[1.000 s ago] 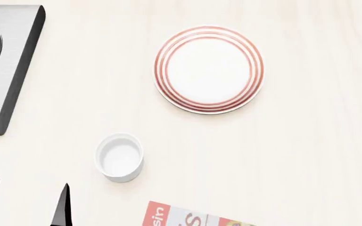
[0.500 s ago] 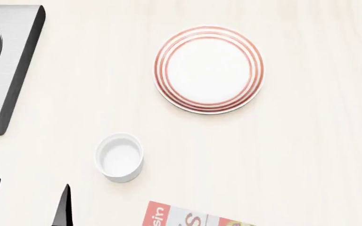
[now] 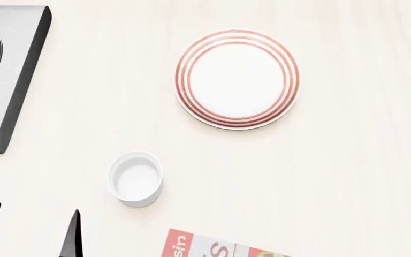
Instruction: Pick the akita bowl on the cookies box and place it on the plate.
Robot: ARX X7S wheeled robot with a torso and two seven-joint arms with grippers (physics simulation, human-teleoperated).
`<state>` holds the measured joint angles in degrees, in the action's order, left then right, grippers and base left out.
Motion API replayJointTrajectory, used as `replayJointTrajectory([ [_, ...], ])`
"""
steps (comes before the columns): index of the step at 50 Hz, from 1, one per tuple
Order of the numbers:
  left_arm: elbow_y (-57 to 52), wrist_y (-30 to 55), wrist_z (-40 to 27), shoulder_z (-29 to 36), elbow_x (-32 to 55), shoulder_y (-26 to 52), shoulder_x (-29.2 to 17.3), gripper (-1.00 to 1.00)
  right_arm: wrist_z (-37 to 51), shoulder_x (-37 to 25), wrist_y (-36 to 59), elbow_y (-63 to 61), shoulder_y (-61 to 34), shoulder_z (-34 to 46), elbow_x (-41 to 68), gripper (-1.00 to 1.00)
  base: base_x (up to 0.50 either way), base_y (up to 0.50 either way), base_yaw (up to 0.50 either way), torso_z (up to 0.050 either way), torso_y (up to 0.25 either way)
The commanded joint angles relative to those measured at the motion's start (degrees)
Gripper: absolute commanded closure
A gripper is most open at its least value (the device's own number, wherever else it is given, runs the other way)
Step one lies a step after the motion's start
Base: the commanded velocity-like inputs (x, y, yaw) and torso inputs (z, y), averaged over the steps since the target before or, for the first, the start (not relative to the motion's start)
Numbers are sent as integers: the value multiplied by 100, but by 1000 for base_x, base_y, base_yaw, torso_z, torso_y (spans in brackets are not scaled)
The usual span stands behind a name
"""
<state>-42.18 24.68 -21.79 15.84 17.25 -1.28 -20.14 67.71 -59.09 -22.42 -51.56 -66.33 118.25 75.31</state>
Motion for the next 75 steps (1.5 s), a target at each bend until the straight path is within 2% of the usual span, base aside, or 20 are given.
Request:
replayJointTrajectory([
  [1,-20,-146,207,-186,80,-18,96,-100,-93,138,82,-247,-199,-289,-80,100,0,0,0,0,0],
  [9,-7,-168,192,-166,85,-17,82,-100,-44,153,88,-414,-328,-374,-13,100,0,0,0,0,0],
  [16,-32,-153,168,-161,103,-12,62,-100,-202,-79,52,-433,-561,-466,190,100,0,0,0,0,0],
  [32,-55,-154,123,-161,145,-8,22,-100,-1081,-866,-289,71,-891,-659,877,100,0,0,0,0,0],
  [44,-19,-195,103,-163,158,-1,-1,-100,-1684,-1186,-624,614,-926,-795,1378,100,0,0,0,0,0],
  [61,-12,-154,69,-153,213,37,-27,-100,-2285,-845,-934,1551,-1062,-1117,2195,100,0,0,0,0,0],
  [75,79,-196,67,-170,262,70,-36,-100,-2465,-266,-757,2486,-1370,-1403,2948,100,0,0,0,0,0],
])
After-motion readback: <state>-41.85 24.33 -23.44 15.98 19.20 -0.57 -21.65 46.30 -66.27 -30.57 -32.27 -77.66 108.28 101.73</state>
